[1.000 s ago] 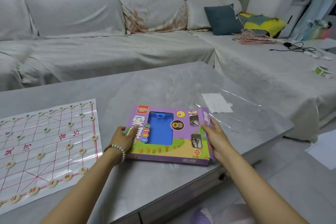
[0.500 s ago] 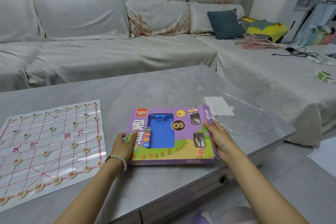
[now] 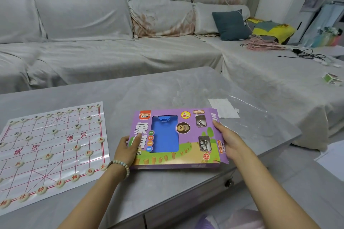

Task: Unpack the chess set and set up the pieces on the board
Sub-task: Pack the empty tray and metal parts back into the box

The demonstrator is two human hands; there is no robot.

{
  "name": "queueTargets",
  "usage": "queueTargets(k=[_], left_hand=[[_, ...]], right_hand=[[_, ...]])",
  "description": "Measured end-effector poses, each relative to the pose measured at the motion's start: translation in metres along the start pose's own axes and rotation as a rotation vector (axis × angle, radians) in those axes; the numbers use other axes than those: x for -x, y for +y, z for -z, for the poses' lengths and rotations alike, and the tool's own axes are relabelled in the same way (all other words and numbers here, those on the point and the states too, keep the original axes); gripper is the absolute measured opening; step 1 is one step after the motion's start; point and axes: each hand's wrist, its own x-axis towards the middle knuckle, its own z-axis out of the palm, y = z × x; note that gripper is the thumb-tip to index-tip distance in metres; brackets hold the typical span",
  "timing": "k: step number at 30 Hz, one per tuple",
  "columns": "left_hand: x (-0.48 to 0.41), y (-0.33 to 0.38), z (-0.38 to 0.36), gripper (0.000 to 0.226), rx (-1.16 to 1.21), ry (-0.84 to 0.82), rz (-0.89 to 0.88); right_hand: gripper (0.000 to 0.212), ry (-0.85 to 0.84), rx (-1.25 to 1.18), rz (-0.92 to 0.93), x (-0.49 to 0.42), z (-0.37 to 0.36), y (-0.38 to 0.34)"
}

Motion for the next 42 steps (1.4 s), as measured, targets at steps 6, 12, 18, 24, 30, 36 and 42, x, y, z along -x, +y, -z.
queueTargets(k=[6, 12, 18, 24, 30, 36, 42], left_hand=[[-0.002, 0.000, 0.003, 0.046, -0.024, -0.020, 0.001], [-0.001, -0.001, -0.001, 0.045, -0.015, -0.025, -0.002], [0.000, -0.002, 0.002, 0.046, -0.038, -0.039, -0.014], [0.001, -0.001, 0.002, 0.041, -0.065, -0.054, -0.026], [0.000, -0.004, 0.003, 0.029, -0.075, -0.055, -0.054], [0.000, -0.005, 0.003, 0.028, -0.071, -0.068, -0.077], [-0.001, -0.008, 0.004, 0.029, -0.051, -0.062, -0.098]], right_hand=[[0.015, -0.031, 0.026, 0.148, 0.000, -0.004, -0.001], [0.018, -0.011, 0.126, 0.230, 0.003, -0.014, 0.003], [0.023, -0.028, 0.155, 0.189, 0.004, -0.016, 0.002], [0.013, 0.006, 0.158, 0.261, 0.003, -0.018, 0.001], [0.025, 0.008, 0.262, 0.238, 0.001, -0.019, 0.002], [0.033, 0.003, 0.254, 0.197, 0.002, -0.019, 0.000], [0.042, 0.112, 0.359, 0.365, -0.001, -0.025, 0.006]])
